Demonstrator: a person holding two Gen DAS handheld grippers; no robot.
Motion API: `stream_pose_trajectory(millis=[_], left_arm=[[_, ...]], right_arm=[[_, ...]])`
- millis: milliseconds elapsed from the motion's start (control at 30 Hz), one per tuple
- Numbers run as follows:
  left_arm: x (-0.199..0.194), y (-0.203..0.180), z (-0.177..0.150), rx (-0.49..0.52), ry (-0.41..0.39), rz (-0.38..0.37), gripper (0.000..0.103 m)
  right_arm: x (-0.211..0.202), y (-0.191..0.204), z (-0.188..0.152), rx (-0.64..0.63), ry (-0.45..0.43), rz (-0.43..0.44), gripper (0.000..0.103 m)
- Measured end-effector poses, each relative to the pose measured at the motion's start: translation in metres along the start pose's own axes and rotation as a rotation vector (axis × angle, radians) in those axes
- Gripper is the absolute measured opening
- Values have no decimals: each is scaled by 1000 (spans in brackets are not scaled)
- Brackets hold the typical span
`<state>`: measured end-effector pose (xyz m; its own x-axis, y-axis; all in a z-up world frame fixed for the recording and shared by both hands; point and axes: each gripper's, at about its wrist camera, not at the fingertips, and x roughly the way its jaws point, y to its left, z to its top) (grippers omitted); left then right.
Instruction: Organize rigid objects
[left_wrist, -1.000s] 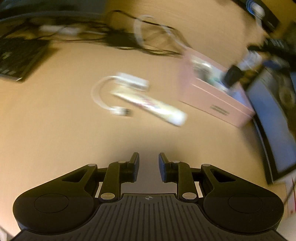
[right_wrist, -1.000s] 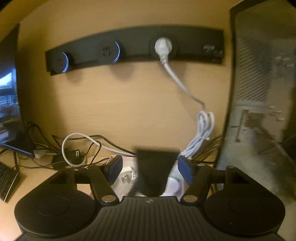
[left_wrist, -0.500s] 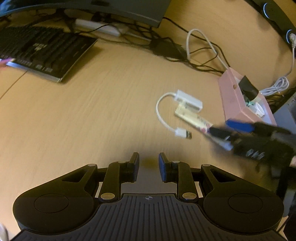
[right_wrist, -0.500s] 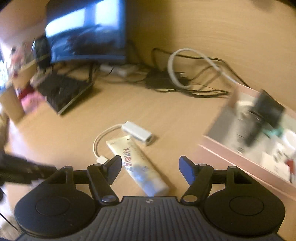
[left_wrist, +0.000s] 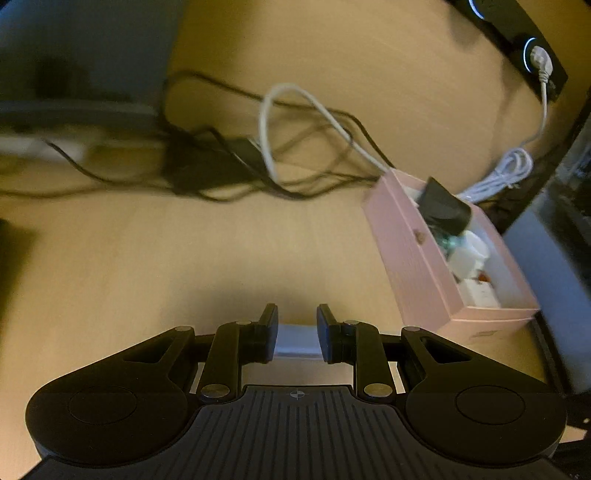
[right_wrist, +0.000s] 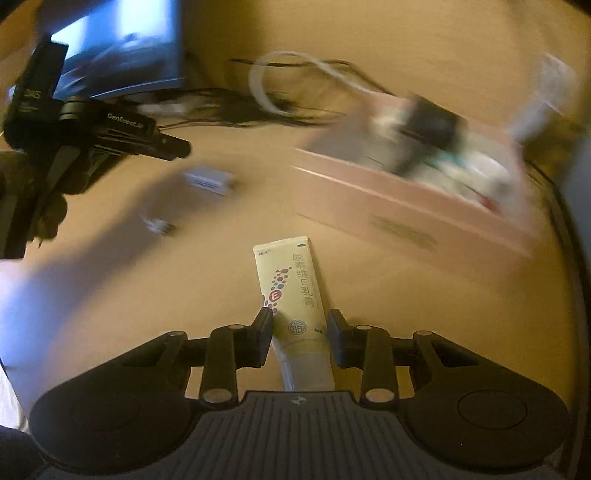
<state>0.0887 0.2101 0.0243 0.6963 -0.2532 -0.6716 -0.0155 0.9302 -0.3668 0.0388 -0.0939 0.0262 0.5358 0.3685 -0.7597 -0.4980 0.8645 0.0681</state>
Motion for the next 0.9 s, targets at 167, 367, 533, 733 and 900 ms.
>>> stream_pose_trajectory(millis=[167,367,533,733,900], left_arm=[[0,-15,-11,62,44,-35,23],[-13,-59,-44,242,101,10,24],[-17,-38,-20,100,-51,169,25],[14,18,-6,-190,-18,19,25],[3,0,-38,-107,64,-86,24]], right_arm=[[-9,-26,-19,130,33,-23,35],[-7,-22,-27,83,0,-31,51],[-1,-10,-29,27,-28,-58,64],[-1,0,-36,18,-61,-98,69],[-5,-3,-40,36,-53,-82,70]])
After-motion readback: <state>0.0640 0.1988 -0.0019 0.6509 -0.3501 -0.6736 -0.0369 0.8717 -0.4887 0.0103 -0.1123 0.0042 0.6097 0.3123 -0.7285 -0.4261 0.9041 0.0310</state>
